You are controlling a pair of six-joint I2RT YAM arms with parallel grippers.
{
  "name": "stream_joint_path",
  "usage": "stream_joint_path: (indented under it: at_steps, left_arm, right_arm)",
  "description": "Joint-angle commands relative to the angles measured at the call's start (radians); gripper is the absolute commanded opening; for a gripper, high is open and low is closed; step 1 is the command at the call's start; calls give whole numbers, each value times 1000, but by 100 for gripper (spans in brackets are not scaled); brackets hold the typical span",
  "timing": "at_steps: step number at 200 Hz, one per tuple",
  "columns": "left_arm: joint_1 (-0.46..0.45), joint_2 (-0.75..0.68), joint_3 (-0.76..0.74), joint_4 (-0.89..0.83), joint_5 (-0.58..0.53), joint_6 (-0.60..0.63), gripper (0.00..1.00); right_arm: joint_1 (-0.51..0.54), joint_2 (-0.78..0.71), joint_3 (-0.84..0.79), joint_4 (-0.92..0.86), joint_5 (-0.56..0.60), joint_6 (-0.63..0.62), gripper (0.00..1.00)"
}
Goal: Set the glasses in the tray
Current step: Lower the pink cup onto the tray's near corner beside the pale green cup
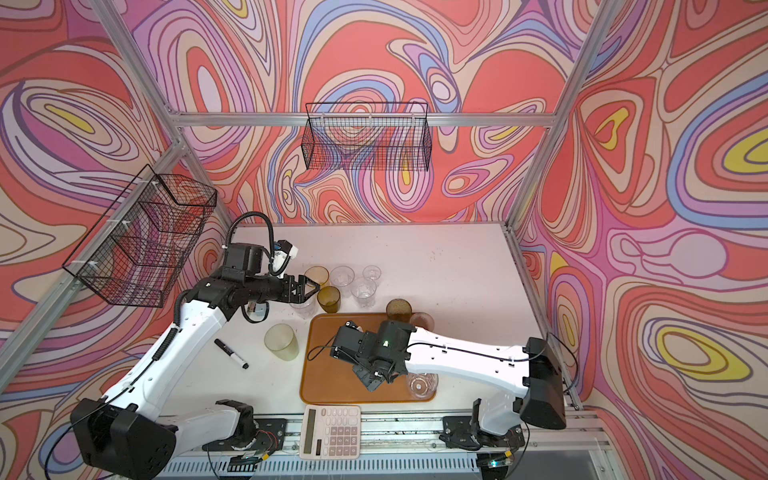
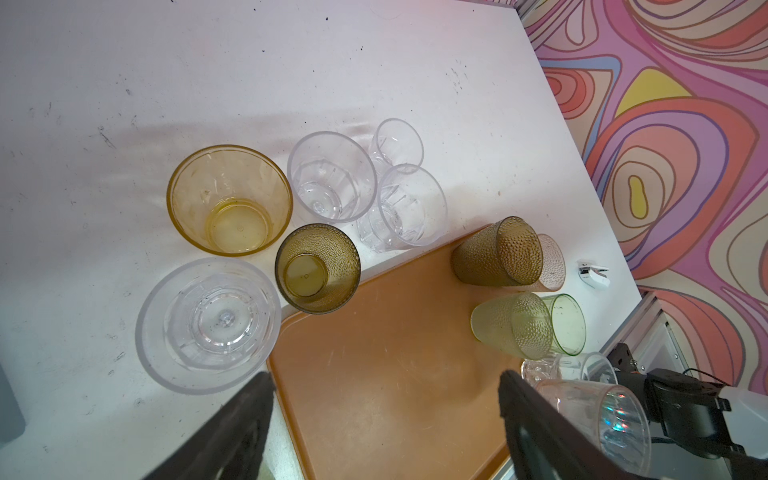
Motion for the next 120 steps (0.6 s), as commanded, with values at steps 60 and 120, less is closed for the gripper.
stream_joint_path:
  at_steps: [60,120]
  left_arm:
    - [-6,-3,7,-10,2,18,88]
    - [-6,-3,7,-9,2,18,87]
  right_arm:
    - [15,-48,-132,125,-29,16,0]
    - [18,-55,-206,188,-38,25,0]
